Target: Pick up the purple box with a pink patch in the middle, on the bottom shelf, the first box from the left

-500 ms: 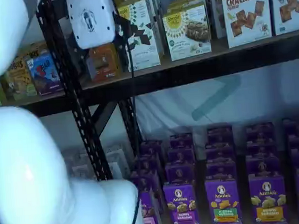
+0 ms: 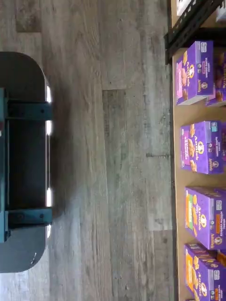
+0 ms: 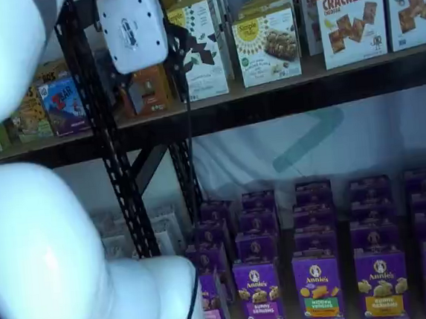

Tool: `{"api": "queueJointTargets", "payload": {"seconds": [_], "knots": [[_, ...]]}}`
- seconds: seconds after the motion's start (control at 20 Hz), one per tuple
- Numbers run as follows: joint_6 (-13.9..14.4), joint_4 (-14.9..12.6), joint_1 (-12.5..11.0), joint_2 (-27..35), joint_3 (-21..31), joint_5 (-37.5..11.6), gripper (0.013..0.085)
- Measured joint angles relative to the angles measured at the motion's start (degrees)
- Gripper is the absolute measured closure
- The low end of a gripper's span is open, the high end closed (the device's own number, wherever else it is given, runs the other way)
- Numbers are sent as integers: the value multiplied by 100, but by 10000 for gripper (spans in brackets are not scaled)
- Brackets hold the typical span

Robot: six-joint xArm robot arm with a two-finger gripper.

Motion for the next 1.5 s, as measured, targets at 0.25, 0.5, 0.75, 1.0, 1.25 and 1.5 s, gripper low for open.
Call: {"api": "queueJointTargets", "payload": {"seconds": [0.25,0.5,0.75,1.0,1.25,1.5], "knots": [[-40,54,-66,-39,312,-247,130],[-118,59,-153,-174,816,-732,130],[-232,189,-297,-218,1375,-1131,130],[-333,332,-397,-400,2124,-1800,130],[-416,422,-444,-490,2863,-2533,130],[-411,393,-409,-400,3406,-3184,130]]}}
